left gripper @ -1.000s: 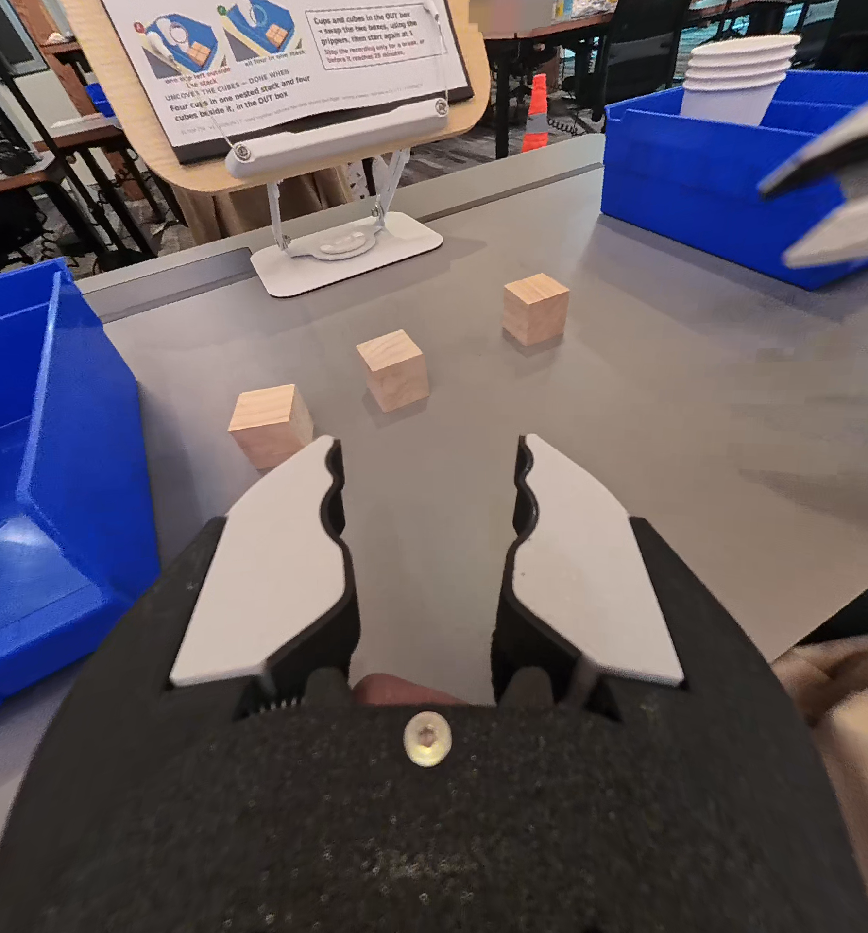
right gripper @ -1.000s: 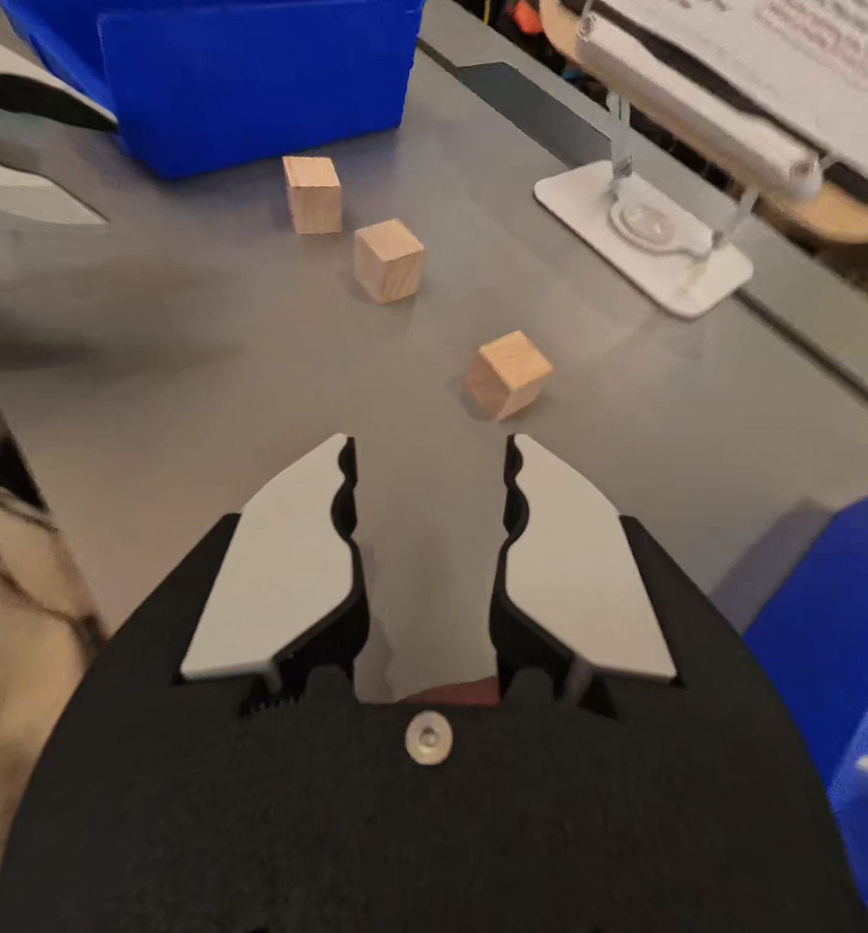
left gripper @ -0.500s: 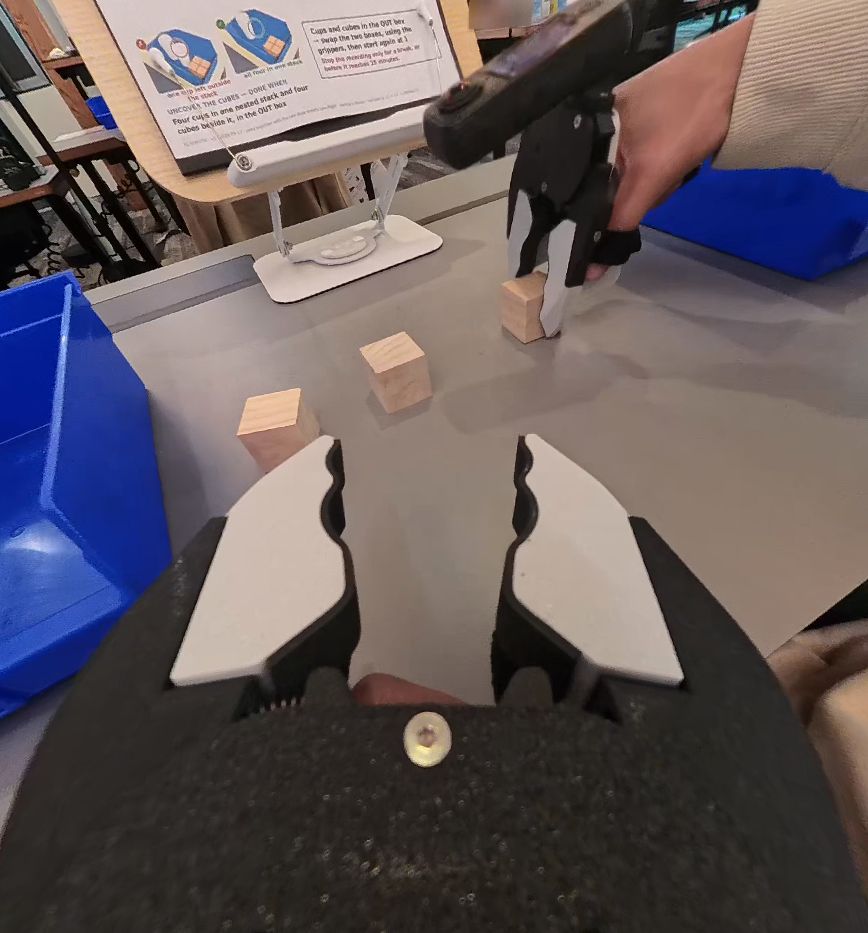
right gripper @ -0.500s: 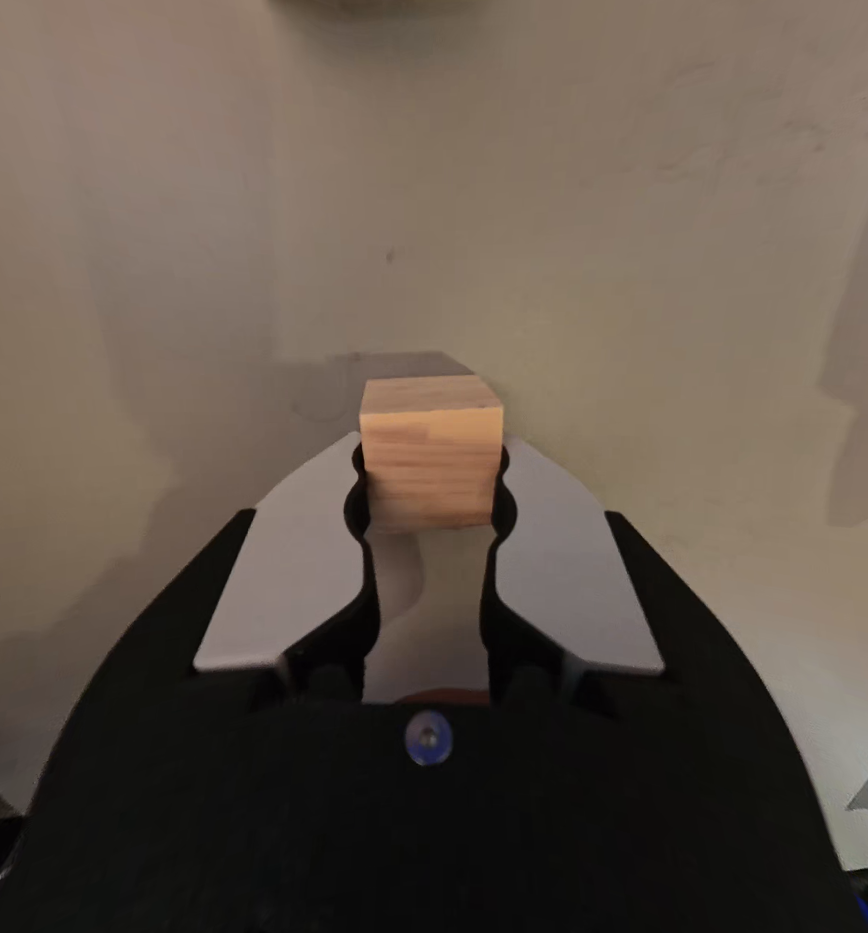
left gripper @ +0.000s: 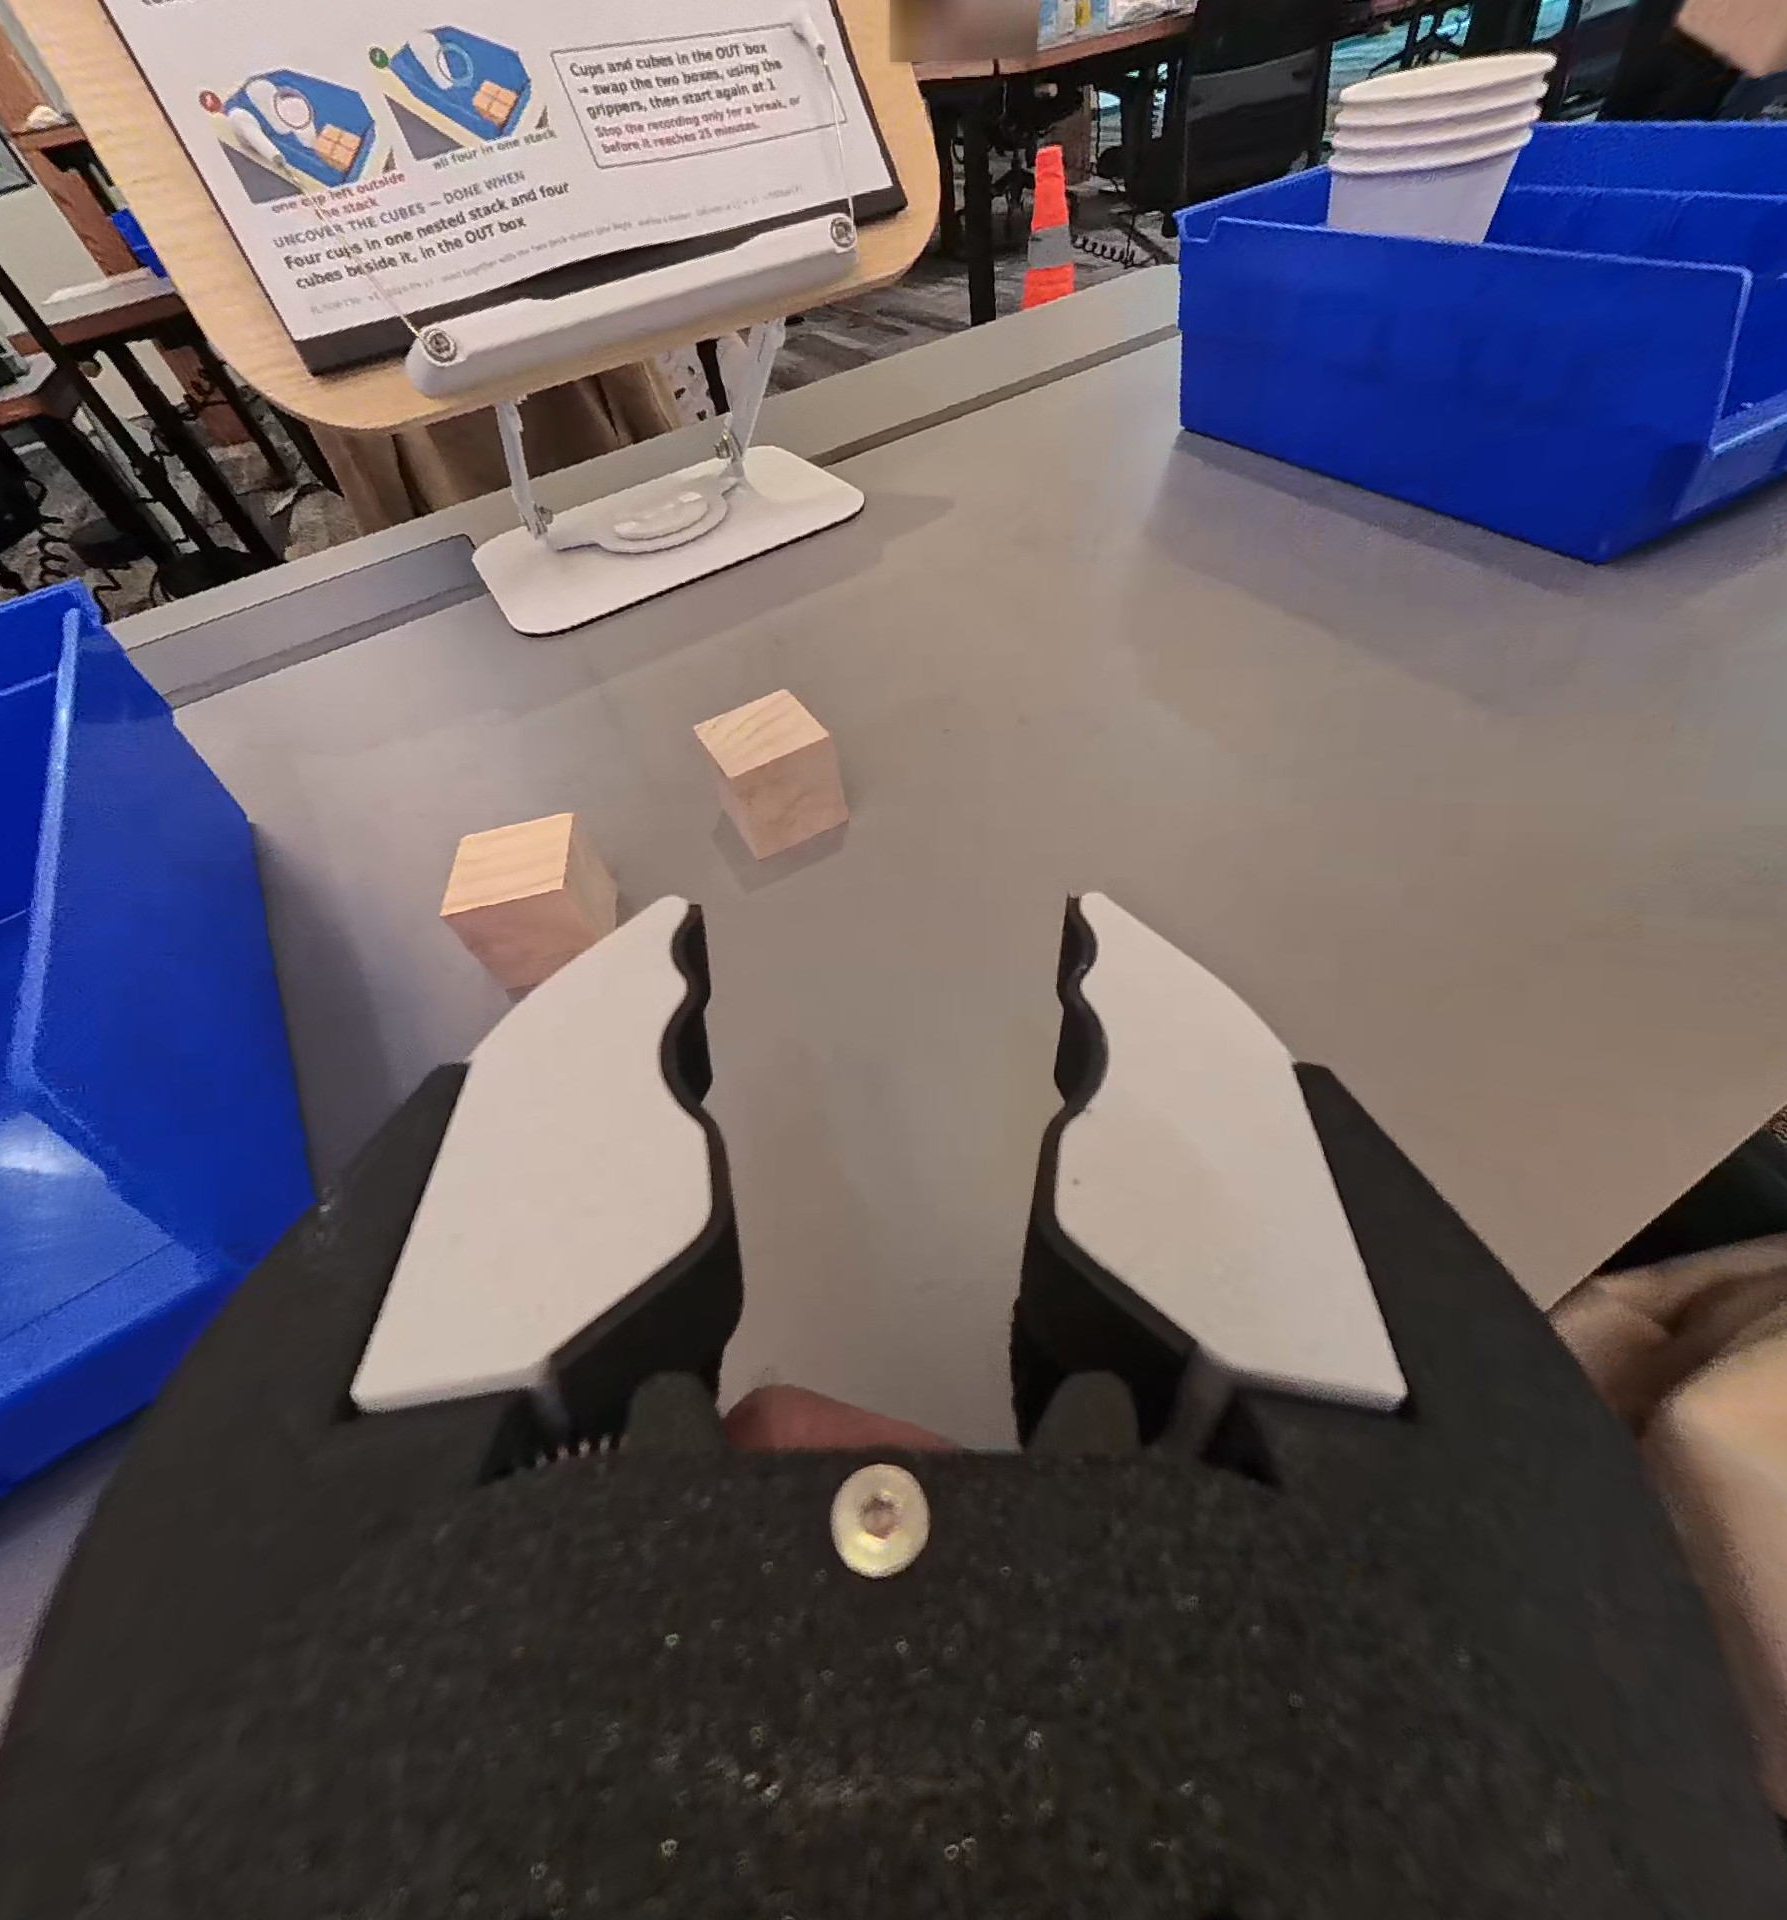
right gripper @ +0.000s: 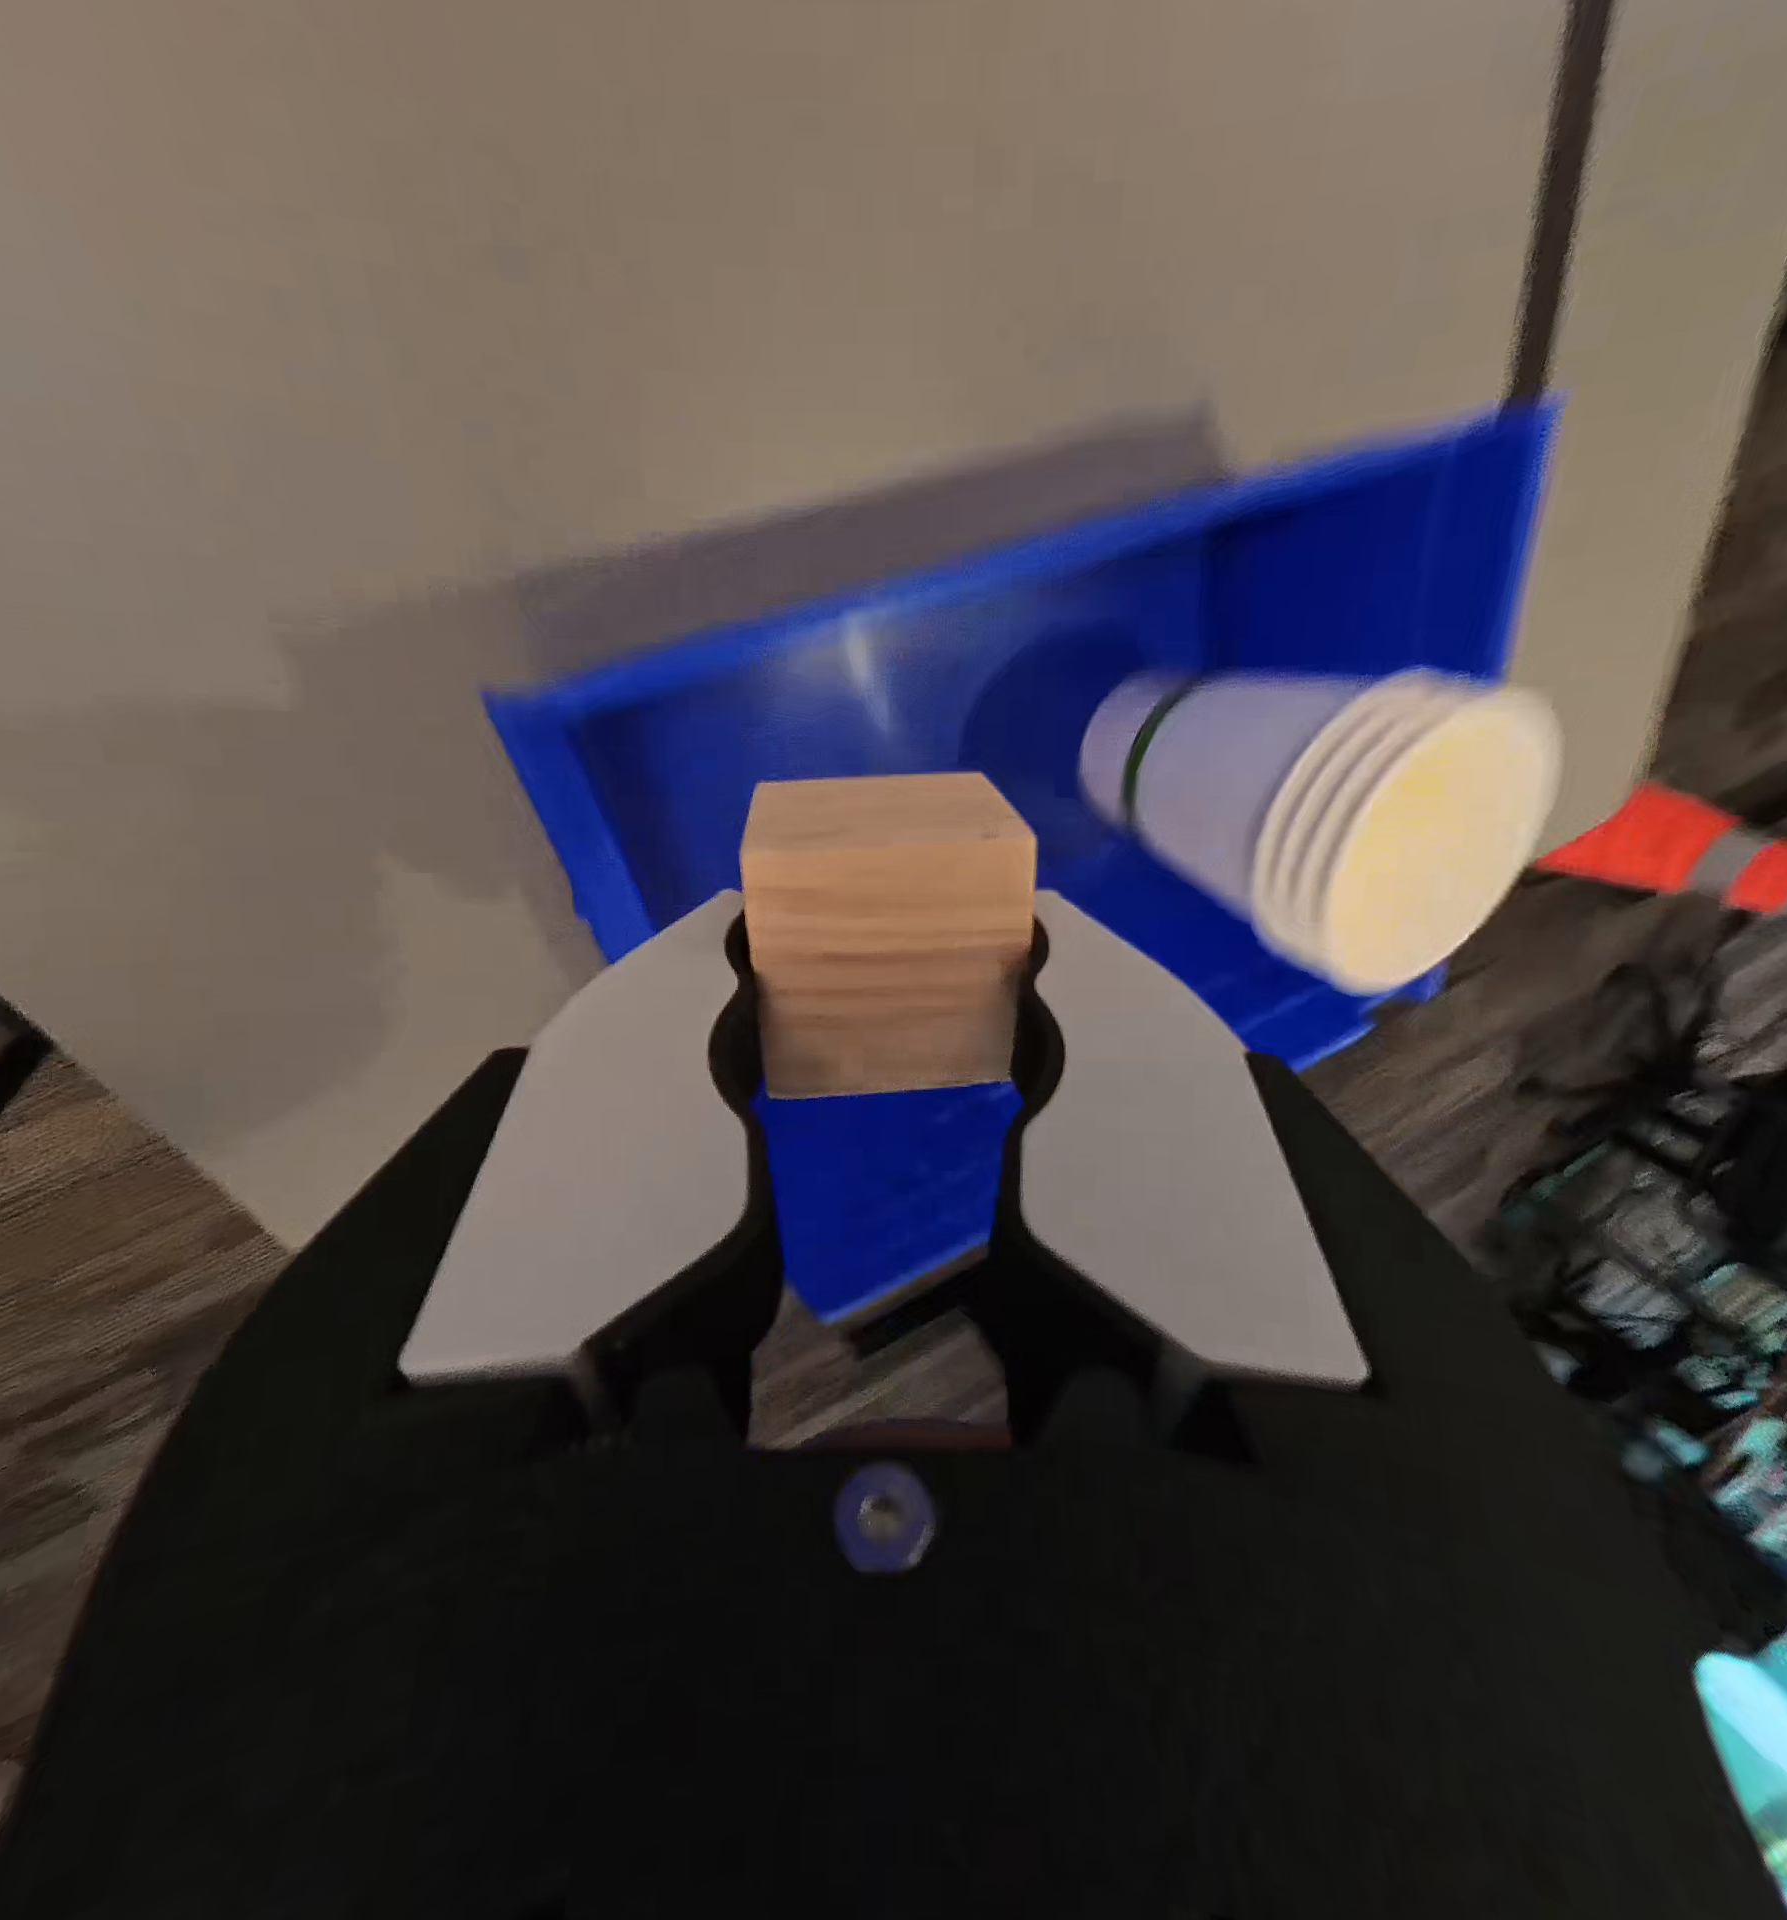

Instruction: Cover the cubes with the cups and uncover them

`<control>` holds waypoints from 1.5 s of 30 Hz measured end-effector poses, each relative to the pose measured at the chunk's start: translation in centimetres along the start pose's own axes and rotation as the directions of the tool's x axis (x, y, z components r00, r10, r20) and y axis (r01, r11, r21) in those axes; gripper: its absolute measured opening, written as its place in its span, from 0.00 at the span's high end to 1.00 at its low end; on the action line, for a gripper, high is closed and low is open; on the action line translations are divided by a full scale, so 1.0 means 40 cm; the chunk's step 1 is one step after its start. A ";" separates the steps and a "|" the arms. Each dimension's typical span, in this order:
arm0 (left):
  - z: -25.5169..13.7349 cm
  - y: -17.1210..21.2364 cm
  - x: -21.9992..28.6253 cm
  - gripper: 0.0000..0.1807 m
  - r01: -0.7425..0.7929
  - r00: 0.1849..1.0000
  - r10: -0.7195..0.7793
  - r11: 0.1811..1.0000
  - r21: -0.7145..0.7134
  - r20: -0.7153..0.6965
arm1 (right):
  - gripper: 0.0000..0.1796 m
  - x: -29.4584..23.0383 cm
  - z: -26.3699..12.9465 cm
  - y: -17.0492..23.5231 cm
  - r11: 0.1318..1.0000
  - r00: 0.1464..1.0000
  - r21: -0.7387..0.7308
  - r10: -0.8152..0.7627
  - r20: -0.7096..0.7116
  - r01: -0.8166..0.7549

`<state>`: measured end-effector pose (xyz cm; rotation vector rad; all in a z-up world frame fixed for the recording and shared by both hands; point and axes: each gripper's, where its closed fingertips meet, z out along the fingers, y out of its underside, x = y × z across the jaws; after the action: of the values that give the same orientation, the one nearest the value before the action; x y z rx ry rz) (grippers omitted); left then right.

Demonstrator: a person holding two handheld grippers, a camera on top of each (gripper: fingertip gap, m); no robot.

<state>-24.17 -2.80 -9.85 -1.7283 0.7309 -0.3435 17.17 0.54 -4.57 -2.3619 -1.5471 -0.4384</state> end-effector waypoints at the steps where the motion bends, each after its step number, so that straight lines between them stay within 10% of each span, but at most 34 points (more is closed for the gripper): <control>1: 0.001 0.000 0.002 0.64 -0.004 1.000 0.004 1.000 -0.002 0.000 | 0.75 -0.004 0.025 0.058 0.999 0.998 -0.025 0.033 0.044 -0.032; 6: 0.005 0.002 0.011 0.64 -0.010 1.000 0.010 1.000 -0.009 0.001 | 0.74 -0.021 0.180 0.237 0.974 0.959 -0.158 0.194 0.207 -0.163; 24: 0.009 0.013 0.004 0.64 -0.023 1.000 0.024 0.999 -0.026 0.019 | 0.70 -0.036 0.299 0.284 0.926 0.926 -0.292 0.307 0.218 -0.238; 29: 0.006 0.011 -0.011 0.64 -0.018 0.999 0.018 1.000 -0.020 0.040 | 0.67 0.005 0.067 0.086 0.861 0.901 0.288 0.432 0.022 -0.420; 32: 0.005 0.012 -0.028 0.64 0.000 0.998 0.001 1.000 -0.016 0.064 | 0.66 -0.075 -0.122 -0.132 0.413 0.823 0.797 0.541 0.175 -0.441; 36: 0.001 0.019 -0.052 0.64 0.042 0.995 -0.039 0.999 -0.022 0.096 | 0.63 -0.215 -0.164 -0.238 -0.047 0.655 0.898 0.668 0.354 -0.438; 45: 0.039 0.063 -0.045 0.64 0.079 0.990 -0.067 0.992 -0.103 0.122 | 0.62 -0.369 -0.046 -0.380 0.126 0.726 0.918 0.655 0.207 -0.376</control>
<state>-25.38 -0.84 -12.43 -1.8641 0.6104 -0.2531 -2.57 -6.63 -7.75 -1.5554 -0.4020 0.3056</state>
